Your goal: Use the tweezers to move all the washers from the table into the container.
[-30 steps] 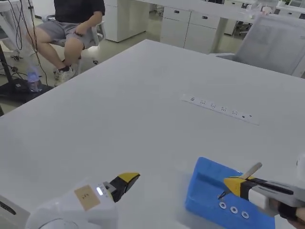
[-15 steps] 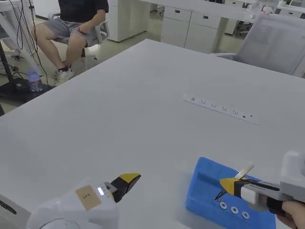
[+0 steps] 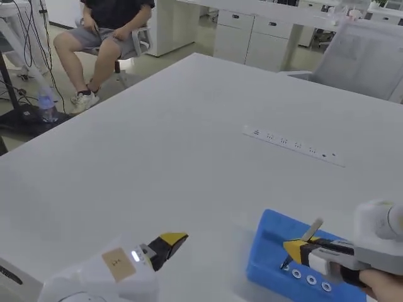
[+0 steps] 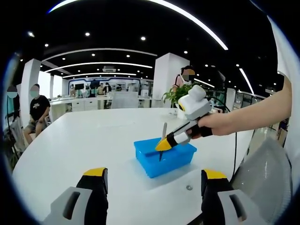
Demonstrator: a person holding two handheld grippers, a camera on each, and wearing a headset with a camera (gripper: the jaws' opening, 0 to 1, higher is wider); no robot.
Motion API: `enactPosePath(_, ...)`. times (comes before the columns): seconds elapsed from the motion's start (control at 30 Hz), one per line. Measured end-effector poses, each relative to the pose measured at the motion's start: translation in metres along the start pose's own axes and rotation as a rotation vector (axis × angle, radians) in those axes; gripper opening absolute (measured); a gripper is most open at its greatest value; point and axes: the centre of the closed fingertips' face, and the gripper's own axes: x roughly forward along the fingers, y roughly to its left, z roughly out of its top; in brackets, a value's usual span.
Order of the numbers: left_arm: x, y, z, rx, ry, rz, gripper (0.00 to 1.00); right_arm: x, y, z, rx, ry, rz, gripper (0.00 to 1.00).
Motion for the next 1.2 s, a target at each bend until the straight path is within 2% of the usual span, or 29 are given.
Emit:
enactPosePath(0.4,0.0,0.001,0.0,-0.002,0.001,0.001,0.83,-0.002,0.005,0.002,0.014,-0.024,0.021,0.04)
enactPosePath(0.6,-0.001,0.002,0.0,-0.003,0.0,0.004,0.82,-0.007,0.001,0.006,0.014,-0.047,0.012,0.04)
enactPosePath(1.0,0.0,0.0,0.0,-0.005,0.002,0.0,0.82,-0.035,0.017,0.021,0.002,-0.129,0.023,0.04)
enactPosePath(1.2,0.0,0.0,-0.001,-0.004,0.005,-0.004,0.81,-0.048,0.026,0.024,0.034,-0.172,0.047,0.04)
